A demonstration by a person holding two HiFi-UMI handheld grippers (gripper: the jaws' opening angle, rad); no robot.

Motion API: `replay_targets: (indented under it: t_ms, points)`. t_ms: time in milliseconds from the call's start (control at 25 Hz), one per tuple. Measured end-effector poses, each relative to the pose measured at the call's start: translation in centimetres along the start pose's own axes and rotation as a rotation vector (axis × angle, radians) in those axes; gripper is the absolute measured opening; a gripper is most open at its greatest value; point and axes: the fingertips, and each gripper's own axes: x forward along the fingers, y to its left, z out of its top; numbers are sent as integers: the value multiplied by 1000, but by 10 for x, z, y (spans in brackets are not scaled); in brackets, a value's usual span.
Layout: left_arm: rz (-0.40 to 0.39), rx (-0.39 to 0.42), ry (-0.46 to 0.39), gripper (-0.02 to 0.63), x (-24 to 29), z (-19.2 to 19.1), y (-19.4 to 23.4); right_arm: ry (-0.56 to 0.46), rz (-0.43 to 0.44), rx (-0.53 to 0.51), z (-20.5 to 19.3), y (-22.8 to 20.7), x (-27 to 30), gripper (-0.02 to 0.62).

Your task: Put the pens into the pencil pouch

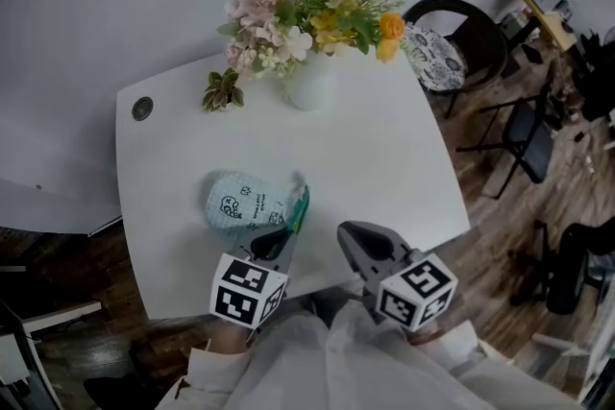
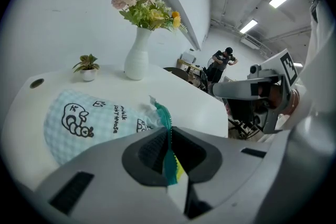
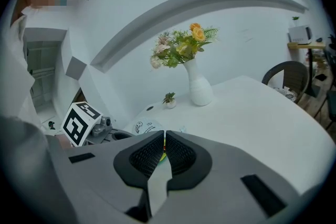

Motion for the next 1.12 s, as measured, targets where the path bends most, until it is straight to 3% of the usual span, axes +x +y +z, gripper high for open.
replay_targets:
  t_ms: [560, 1120]
  points:
    - [57, 14, 70, 26, 23, -18, 4, 13, -4, 7, -6, -4, -1, 15]
    - [71, 8, 29, 126, 17, -7, -2, 1, -7, -25, 0, -3, -3, 15]
